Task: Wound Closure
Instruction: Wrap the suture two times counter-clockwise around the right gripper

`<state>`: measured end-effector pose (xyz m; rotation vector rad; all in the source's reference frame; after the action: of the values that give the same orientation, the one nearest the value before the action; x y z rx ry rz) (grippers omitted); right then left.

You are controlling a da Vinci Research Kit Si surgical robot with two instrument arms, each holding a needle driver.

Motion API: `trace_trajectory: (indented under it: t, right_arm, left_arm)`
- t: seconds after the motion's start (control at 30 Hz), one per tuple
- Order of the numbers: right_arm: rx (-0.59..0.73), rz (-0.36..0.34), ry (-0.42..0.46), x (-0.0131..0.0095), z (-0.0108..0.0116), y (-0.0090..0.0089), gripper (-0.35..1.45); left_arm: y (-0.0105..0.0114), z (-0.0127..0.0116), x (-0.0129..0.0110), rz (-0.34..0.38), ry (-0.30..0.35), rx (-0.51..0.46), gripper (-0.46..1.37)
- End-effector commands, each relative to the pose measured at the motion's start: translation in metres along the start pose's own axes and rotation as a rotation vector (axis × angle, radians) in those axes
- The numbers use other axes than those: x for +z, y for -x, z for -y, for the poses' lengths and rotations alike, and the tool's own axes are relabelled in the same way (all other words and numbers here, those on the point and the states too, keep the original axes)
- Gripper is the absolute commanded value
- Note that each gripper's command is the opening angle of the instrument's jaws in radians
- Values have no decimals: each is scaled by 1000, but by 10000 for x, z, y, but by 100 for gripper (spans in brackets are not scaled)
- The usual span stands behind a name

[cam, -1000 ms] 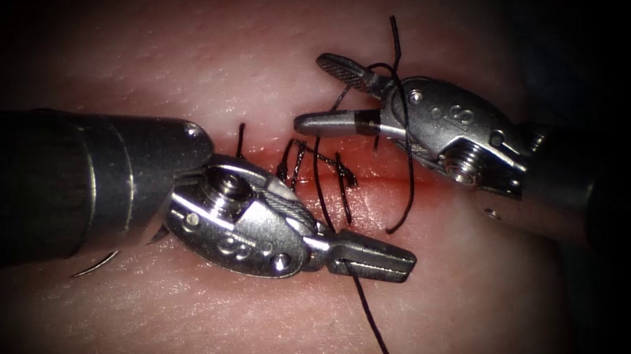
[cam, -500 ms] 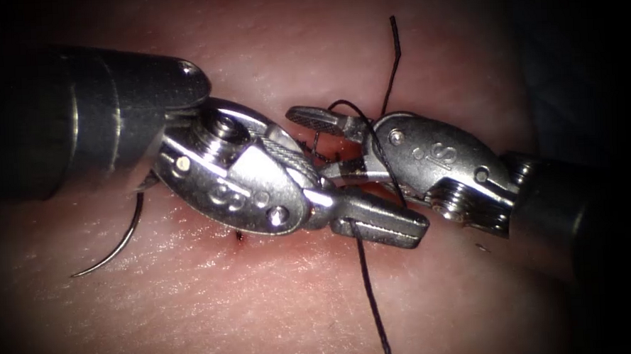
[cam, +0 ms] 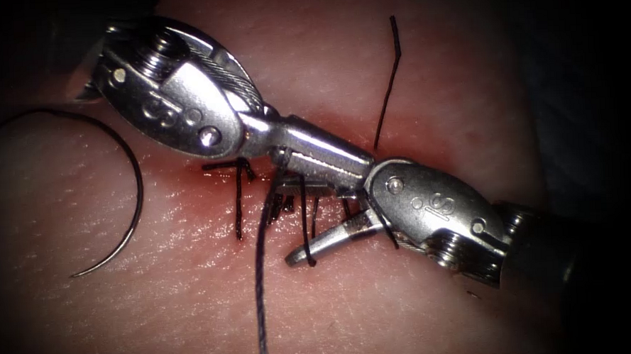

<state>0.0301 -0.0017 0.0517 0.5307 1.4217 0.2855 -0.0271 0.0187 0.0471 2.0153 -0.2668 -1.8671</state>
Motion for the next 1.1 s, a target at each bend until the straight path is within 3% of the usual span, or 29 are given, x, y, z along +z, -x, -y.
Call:
trace_trajectory:
  t: [0.03,0.47,0.77,1.1]
  right_arm:
    - [12,-22,-13,1,2,1,108]
    - [32,-211,-120,3,16,-3,108]
    - [58,-424,-136,-6,20,-14,108]
    - [131,-587,45,-12,20,-24,107]
  left_arm:
    - [5,0,-1,-3,-4,3,-35]
    - [38,4,-6,-3,-23,11,-35]
    - [59,-1,-18,0,-37,19,-35]
    - [93,-29,-17,20,-42,-6,-35]
